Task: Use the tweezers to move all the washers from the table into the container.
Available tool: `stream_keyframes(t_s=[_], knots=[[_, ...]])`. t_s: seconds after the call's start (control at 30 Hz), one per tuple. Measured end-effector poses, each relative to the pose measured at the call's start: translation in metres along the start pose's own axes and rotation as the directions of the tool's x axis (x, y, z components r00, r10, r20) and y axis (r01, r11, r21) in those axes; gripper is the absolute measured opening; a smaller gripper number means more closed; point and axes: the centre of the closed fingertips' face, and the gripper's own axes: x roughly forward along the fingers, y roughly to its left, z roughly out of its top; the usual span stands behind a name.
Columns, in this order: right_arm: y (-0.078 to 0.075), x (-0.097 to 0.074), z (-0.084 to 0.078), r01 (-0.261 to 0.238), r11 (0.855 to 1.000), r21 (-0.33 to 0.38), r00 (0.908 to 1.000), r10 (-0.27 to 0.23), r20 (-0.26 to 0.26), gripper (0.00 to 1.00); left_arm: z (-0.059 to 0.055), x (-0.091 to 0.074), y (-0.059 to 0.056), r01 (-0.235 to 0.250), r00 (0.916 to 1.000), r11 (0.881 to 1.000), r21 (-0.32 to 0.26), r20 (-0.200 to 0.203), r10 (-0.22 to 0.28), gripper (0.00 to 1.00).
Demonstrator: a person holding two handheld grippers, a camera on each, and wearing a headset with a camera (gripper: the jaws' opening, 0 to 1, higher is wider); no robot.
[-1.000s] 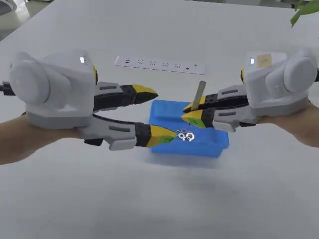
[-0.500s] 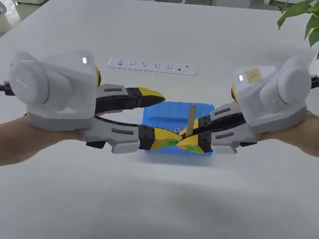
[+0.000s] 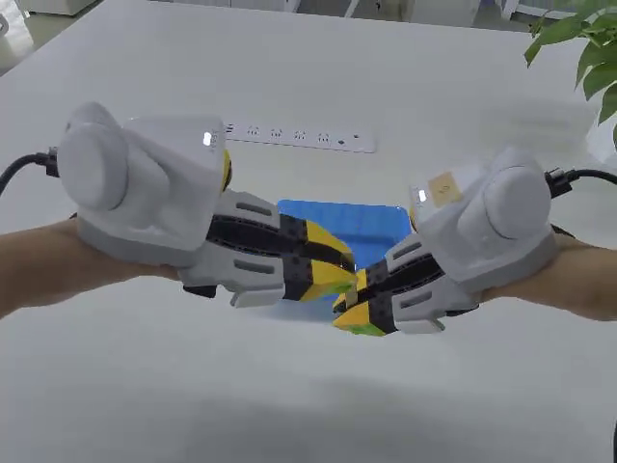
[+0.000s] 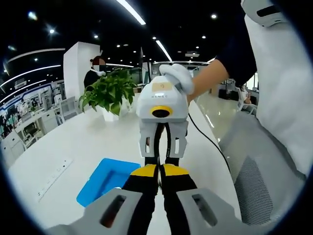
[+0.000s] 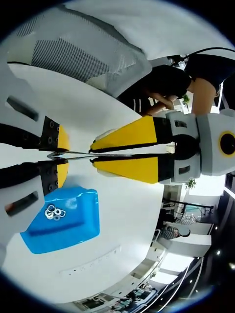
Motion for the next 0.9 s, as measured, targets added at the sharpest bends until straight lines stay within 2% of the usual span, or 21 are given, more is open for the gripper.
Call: stream_keyframes(t_s=[0.17,0.23,0.27,0.3,0.33,0.4,0.53,0.6,0.77,0.9], knots=[[0.006,0.0,-0.003,-0.024,1.0,-0.011,0.9994,0.024,-0.027,0.07,0.001,0.0,-0.007,0.017,0.9997,1.0,0.025,-0.016,-0.017,0.07],[0.008,0.001,-0.004,-0.032,0.999,-0.029,0.9986,0.03,-0.044,0.07,-0.003,0.002,-0.01,0.033,0.9984,0.998,0.054,-0.047,-0.03,0.12],[0.009,0.002,-0.004,-0.037,0.999,-0.034,0.9983,0.036,-0.046,0.07,-0.006,0.003,-0.013,0.049,0.9968,0.995,0.082,-0.068,-0.043,0.1],[0.009,0.002,-0.004,-0.043,0.998,-0.034,0.9979,0.041,-0.05,0.07,-0.007,0.004,-0.016,0.061,0.9957,0.995,0.08,-0.074,-0.055,0.07],[0.012,0.004,-0.005,-0.058,0.997,-0.056,0.9965,0.054,-0.064,0.07,-0.005,0.003,-0.013,0.037,0.997,0.994,0.105,-0.071,-0.03,0.06],[0.012,0.003,-0.006,-0.059,0.997,-0.052,0.9964,0.055,-0.064,0.07,-0.007,0.0,-0.02,0.066,0.9951,0.995,0.075,-0.078,-0.06,0.06],[0.008,-0.003,-0.011,-0.041,0.998,-0.038,0.9974,0.039,-0.061,0.07,-0.02,-0.009,-0.017,0.054,0.993,0.995,0.089,-0.11,-0.044,0.06],[0.008,-0.006,-0.011,-0.039,0.999,-0.033,0.9977,0.037,-0.056,0.07,-0.023,-0.011,-0.015,0.05,0.9932,0.995,0.081,-0.109,-0.041,0.06],[0.007,-0.007,-0.013,-0.03,0.998,-0.047,0.9971,0.026,-0.072,0.07,-0.03,-0.01,-0.012,0.047,0.992,0.997,0.065,-0.12,-0.039,0.06],[0.007,-0.008,-0.015,-0.029,0.999,-0.042,0.9966,0.025,-0.078,0.07,-0.036,-0.009,-0.011,0.054,0.9888,0.996,0.075,-0.143,-0.043,0.06]])
